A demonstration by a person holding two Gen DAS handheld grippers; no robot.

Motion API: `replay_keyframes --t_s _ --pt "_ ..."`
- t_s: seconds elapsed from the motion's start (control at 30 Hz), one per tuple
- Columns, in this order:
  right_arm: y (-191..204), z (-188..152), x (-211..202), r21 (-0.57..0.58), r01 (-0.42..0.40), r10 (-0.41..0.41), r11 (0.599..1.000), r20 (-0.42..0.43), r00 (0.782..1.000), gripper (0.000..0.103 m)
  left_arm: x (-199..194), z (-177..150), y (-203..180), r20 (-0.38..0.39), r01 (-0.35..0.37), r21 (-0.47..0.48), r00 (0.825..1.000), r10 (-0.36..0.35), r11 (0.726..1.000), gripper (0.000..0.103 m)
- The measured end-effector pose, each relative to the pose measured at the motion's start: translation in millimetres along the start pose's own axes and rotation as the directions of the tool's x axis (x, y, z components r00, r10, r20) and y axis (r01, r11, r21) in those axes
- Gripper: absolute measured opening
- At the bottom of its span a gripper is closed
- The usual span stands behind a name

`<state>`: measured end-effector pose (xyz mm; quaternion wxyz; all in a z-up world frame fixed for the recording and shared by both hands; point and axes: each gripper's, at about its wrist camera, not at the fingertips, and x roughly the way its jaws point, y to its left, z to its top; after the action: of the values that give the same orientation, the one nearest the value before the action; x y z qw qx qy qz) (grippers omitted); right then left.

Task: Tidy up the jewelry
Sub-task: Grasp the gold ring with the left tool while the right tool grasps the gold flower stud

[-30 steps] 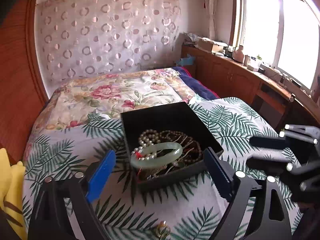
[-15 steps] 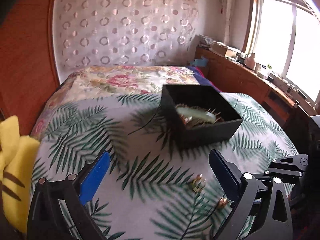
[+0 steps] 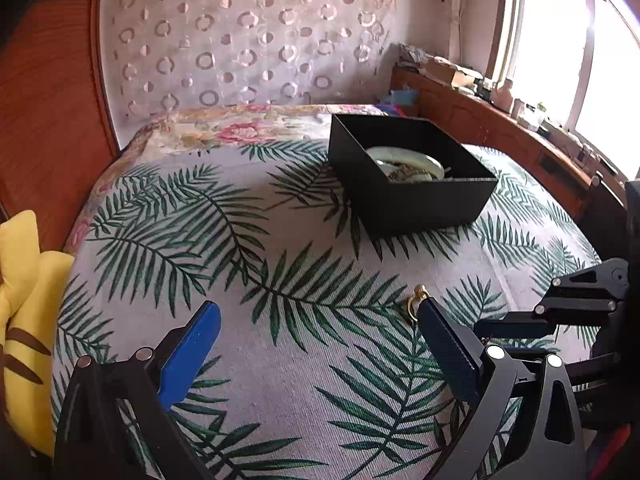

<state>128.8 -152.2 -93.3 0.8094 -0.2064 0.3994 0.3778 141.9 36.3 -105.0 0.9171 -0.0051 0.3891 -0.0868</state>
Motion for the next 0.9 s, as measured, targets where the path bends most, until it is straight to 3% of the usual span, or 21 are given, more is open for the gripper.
replay_keyframes --t_s 0.23,0.37,0.43,0.67,0.77,0.8,0.9 --pt "-24.7 -7.4 -13.7 0.063 0.007 -0.008 0.998 0.026 1.000 0.016 8.6 -4.0 -25.9 -0.037 0.042 0.065 0.999 -0.040 0.997 0.067" --pt "-38.9 -10.2 -24.3 0.090 0.017 -0.021 0.996 0.047 0.999 0.016 12.2 -1.8 -43.5 -0.049 0.067 0.105 0.997 -0.062 0.992 0.059" --pt "-45.8 -10.4 -29.8 0.104 0.022 -0.028 0.994 0.058 0.998 0.016 16.1 -0.2 -52.6 -0.062 0.069 0.130 0.996 -0.061 0.989 0.049" --pt "-61.7 -9.4 -40.9 0.135 0.032 -0.043 0.990 0.081 0.996 0.017 26.7 3.5 -65.9 -0.092 0.053 0.183 0.995 -0.036 0.982 0.039" --pt "-65.4 -11.1 -43.8 0.138 0.035 -0.047 0.990 0.085 0.995 0.017 29.5 3.0 -67.8 -0.099 0.054 0.193 0.994 -0.036 0.980 0.028" --pt "-66.7 -11.4 -44.6 0.140 0.035 -0.048 0.990 0.086 0.995 0.017 29.6 3.6 -68.1 -0.098 0.057 0.195 0.994 -0.038 0.979 0.020" --pt "-68.6 -10.5 -42.9 0.144 0.036 -0.049 0.989 0.088 0.995 0.017 27.3 2.4 -69.4 -0.088 0.075 0.198 0.994 -0.059 0.977 0.018"
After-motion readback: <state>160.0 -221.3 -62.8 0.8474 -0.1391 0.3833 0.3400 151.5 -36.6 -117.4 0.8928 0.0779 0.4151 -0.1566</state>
